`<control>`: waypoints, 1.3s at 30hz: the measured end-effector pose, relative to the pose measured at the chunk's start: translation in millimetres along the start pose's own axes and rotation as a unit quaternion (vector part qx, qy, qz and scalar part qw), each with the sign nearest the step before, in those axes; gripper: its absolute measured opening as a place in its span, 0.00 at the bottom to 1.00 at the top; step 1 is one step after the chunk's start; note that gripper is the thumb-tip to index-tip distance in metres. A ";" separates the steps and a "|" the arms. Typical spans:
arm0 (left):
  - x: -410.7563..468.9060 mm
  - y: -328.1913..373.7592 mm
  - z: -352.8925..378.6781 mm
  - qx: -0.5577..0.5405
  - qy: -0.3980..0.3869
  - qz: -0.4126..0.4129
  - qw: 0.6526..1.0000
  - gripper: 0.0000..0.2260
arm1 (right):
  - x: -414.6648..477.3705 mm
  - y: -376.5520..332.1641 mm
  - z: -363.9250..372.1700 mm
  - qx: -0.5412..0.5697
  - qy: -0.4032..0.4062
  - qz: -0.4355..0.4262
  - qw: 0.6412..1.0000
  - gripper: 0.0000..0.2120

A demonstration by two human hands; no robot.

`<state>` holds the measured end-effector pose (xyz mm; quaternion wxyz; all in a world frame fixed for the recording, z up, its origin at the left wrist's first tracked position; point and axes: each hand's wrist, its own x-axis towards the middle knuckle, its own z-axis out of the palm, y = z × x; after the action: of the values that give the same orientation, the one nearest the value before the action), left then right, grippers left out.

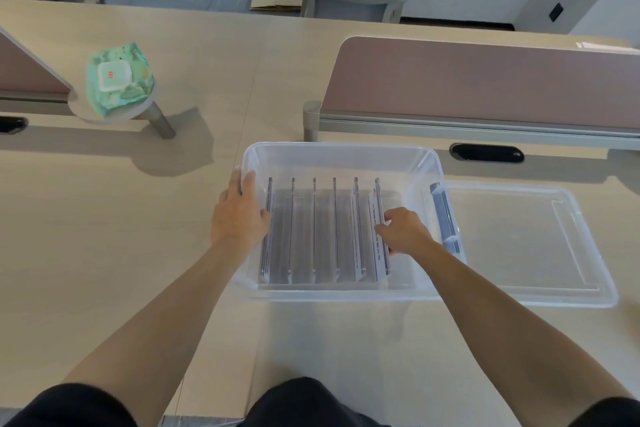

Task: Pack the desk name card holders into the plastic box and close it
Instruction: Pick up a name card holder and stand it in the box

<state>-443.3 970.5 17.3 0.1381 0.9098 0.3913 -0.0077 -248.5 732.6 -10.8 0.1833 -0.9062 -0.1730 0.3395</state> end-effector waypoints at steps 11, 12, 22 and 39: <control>-1.1 1.0 -2.4 0.001 0.004 0.005 1.000 0.32 | -0.9 -1.7 -0.6 -0.020 -0.003 0.004 1.000 0.09; -1.3 1.2 -2.5 0.001 0.005 0.006 1.000 0.32 | -0.3 -1.5 -0.4 -0.017 -0.004 0.005 1.000 0.09; -12.4 14.0 -1.7 0.111 0.067 0.133 0.983 0.29 | -31.0 -15.4 -33.5 -0.048 0.041 0.021 0.998 0.21; -13.2 277.2 32.5 -0.023 -0.002 0.297 0.955 0.26 | -29.4 142.3 -212.5 -0.071 0.119 0.000 0.990 0.19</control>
<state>-251.4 771.0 55.7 0.1556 0.9816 0.1032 0.0404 -98.3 549.9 90.6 0.1376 -0.9509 -0.1740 0.2159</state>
